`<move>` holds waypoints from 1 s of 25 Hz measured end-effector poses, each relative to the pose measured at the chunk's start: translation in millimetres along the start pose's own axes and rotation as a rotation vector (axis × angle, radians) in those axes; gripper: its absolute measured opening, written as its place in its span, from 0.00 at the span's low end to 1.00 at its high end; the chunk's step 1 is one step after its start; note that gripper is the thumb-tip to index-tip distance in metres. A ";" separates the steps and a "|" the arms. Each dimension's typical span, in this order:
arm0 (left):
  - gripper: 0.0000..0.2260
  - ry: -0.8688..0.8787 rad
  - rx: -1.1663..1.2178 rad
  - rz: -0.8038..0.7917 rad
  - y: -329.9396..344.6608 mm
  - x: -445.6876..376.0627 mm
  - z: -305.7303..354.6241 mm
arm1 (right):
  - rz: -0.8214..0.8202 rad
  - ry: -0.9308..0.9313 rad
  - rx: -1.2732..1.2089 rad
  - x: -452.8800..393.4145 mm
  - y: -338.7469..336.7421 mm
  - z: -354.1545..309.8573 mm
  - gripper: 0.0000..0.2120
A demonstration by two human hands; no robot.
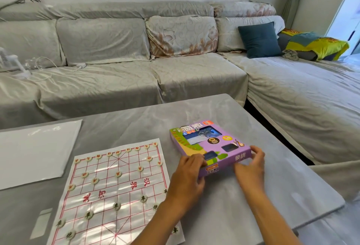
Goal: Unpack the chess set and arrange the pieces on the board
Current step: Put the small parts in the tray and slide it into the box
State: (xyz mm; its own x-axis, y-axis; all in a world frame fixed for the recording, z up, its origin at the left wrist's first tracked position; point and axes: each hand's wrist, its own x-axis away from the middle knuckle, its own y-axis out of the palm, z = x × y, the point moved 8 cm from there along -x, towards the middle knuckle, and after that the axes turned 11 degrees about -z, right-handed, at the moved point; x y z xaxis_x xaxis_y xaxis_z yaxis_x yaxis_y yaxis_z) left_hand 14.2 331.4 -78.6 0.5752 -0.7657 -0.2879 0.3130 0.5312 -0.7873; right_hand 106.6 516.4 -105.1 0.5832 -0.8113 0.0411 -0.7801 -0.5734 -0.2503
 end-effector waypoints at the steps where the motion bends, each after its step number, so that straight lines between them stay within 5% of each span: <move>1: 0.16 0.017 -0.025 -0.012 5.9 -1.7 0.8 | -0.046 0.177 -0.330 4.5 9.8 15.4 0.22; 3: 0.17 0.043 -0.063 -0.021 14.1 -3.4 1.9 | -0.183 0.412 -0.680 15.5 32.6 24.1 0.11; 7: 0.16 0.014 -0.065 -0.019 20.8 -3.8 -8.2 | -0.355 0.522 -0.614 27.8 64.6 30.9 0.12; 11: 0.13 0.054 -0.043 -0.101 25.2 -3.1 -14.0 | -0.354 0.538 -0.591 16.2 82.3 43.0 0.13; 16: 0.11 0.006 -0.039 -0.118 3.1 -7.1 -22.6 | -0.142 0.319 -0.156 -52.6 35.7 40.0 0.12; 21: 0.20 -0.272 -0.133 -0.226 -2.7 -21.4 -63.4 | 0.037 0.181 0.224 -86.4 9.2 32.3 0.14; 25: 0.27 -0.460 -0.098 -0.330 4.0 -41.1 -95.9 | 0.093 -0.323 0.898 -51.7 44.8 -23.2 0.14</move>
State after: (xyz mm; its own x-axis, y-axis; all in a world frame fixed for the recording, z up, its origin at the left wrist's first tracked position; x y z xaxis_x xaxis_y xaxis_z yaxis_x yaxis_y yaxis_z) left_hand -80.7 330.2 -122.3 0.7356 -0.6368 0.2311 0.4729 0.2385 -0.8483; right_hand 36.3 530.0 -96.0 0.6666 -0.7017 -0.2516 -0.4400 -0.0978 -0.8927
